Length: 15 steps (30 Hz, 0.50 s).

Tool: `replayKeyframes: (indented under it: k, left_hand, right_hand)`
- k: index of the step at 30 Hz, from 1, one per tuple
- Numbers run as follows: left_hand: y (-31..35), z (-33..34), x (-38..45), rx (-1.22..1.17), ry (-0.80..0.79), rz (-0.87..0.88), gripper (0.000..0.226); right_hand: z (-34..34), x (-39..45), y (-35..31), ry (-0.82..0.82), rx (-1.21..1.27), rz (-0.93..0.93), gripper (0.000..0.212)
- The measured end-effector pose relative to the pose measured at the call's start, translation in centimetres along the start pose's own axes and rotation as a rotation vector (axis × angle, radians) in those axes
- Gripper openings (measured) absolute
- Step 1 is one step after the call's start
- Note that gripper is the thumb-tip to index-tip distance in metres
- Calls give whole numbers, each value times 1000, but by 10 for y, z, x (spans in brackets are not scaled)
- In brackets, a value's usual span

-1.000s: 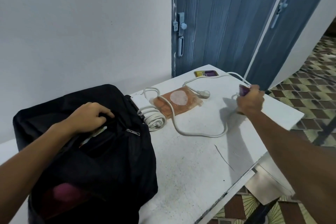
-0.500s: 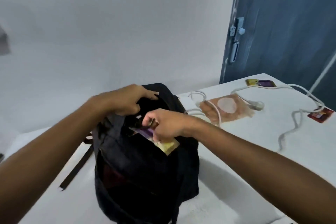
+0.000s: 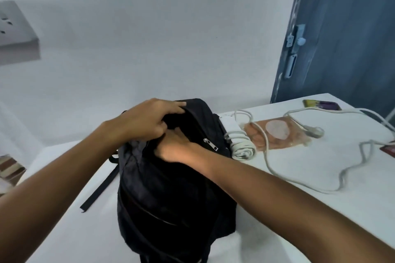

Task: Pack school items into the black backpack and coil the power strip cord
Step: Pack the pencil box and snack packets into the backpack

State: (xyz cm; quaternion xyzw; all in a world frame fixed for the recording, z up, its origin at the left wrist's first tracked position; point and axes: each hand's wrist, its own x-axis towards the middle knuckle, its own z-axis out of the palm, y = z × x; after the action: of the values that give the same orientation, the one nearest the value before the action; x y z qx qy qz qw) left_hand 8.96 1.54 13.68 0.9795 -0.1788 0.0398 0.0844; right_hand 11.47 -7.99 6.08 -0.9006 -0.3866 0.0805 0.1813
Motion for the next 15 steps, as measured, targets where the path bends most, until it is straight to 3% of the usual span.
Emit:
replayKeyframes:
  k: [3, 6, 8, 12, 15]
  left_hand:
    - [-8, 5, 10, -43, 23, -18, 69]
    - [-12, 16, 27, -105, -13, -46, 65]
    - [-15, 30, 39, -105, -57, -67, 56]
    - [-13, 63, 66, -19, -126, -131, 52]
    - [-8, 72, 81, 214, -246, -200, 44]
  right_hand:
    - [0, -14, 14, -19, -65, -143, 28]
    - [-29, -48, 40, 23, 360, -233, 25]
    - [-54, -74, 72, 201, 550, -175, 23]
    - [-85, -116, 205, 619, 417, 250, 23]
    - [-94, -167, 310, 684, 199, 771, 20]
